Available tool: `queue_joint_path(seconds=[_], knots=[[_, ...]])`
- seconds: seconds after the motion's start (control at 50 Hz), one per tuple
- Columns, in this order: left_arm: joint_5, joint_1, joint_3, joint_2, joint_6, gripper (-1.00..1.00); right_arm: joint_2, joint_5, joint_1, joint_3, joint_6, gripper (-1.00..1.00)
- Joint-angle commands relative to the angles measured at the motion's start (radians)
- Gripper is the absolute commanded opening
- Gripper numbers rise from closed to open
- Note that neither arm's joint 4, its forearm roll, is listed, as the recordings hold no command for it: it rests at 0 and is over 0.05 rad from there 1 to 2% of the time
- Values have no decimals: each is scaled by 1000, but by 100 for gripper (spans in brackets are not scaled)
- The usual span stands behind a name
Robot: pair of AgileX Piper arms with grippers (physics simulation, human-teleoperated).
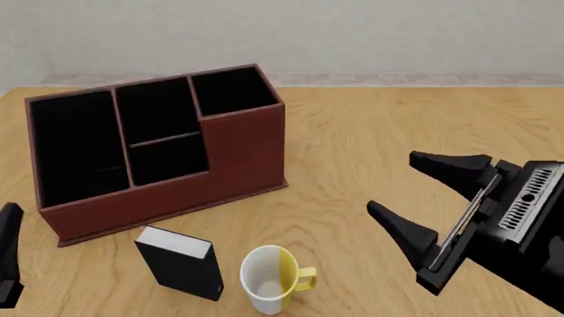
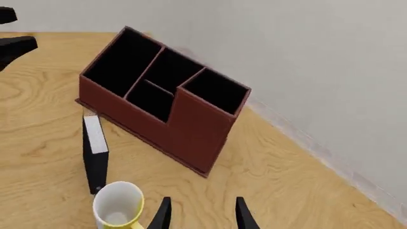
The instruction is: Pick up the book and place it in the right compartment of the caddy.
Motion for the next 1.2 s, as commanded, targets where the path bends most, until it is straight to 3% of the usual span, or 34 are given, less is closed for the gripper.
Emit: queue_joint_path(seconds=[0.02, 0.28, 0.32, 0.56, 1.2], knots=[[-31, 18, 34, 0, 32, 100, 329, 34, 200, -209, -32, 100], [-49, 16, 49, 0, 36, 100, 496, 71, 268, -345, -70, 100], [-51, 13, 51, 0, 36, 100, 581, 107, 301, -425, -52, 100], [-54, 15, 57, 0, 38, 100, 777, 165, 391, -573, 34, 100], [-36, 46, 44, 0, 31, 100, 982, 170, 429, -684, 90, 100]])
